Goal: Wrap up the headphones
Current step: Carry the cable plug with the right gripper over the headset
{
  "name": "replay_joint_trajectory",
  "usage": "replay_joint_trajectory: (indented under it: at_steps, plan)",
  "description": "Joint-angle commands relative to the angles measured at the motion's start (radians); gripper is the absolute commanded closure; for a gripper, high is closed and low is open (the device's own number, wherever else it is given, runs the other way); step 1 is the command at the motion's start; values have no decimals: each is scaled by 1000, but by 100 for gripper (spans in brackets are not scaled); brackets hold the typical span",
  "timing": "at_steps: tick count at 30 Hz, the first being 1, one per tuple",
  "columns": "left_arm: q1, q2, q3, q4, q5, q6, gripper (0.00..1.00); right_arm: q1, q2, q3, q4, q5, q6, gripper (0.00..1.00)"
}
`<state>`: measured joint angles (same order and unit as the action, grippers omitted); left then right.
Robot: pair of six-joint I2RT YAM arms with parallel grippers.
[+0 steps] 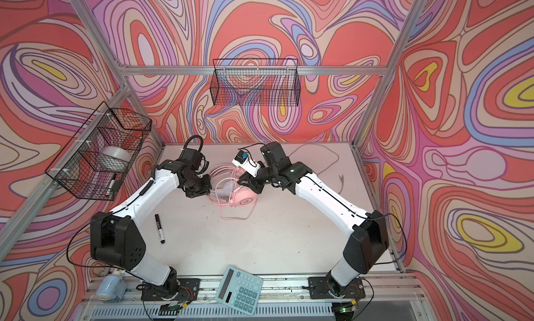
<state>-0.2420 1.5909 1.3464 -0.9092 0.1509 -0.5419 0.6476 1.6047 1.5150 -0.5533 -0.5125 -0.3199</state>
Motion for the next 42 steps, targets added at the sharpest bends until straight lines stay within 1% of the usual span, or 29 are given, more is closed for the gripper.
replay_joint_trajectory:
  at_steps: [1, 6, 15, 21, 24, 26, 31, 36, 42]
  plan:
    - [-2, -19, 3, -13, 26, 20, 100, 3, 25, 54, 42, 62, 22, 100]
    - [-1, -21, -1, -16, 25, 28, 100, 1, 44, 87, 58, 69, 16, 100]
    - [-1, -34, -25, -10, 33, 42, 100, -28, 87, 153, 52, 170, 49, 100]
    - [-2, -41, -34, 4, 50, 49, 100, -121, 110, 152, 102, 164, 121, 100]
    - [-2, -46, -38, 16, 71, 57, 100, -150, 131, 167, 104, 188, 142, 100]
    - [-2, -45, -35, 12, 77, 64, 100, -168, 148, 174, 114, 238, 174, 100]
    - [-2, -43, -23, -8, 76, 89, 100, -200, 210, 211, 79, 306, 211, 100]
    - [-2, -47, -23, -8, 82, 99, 100, -227, 249, 220, 56, 341, 240, 100]
    - [-2, -49, -26, -4, 103, 106, 100, -274, 310, 248, 4, 346, 320, 100]
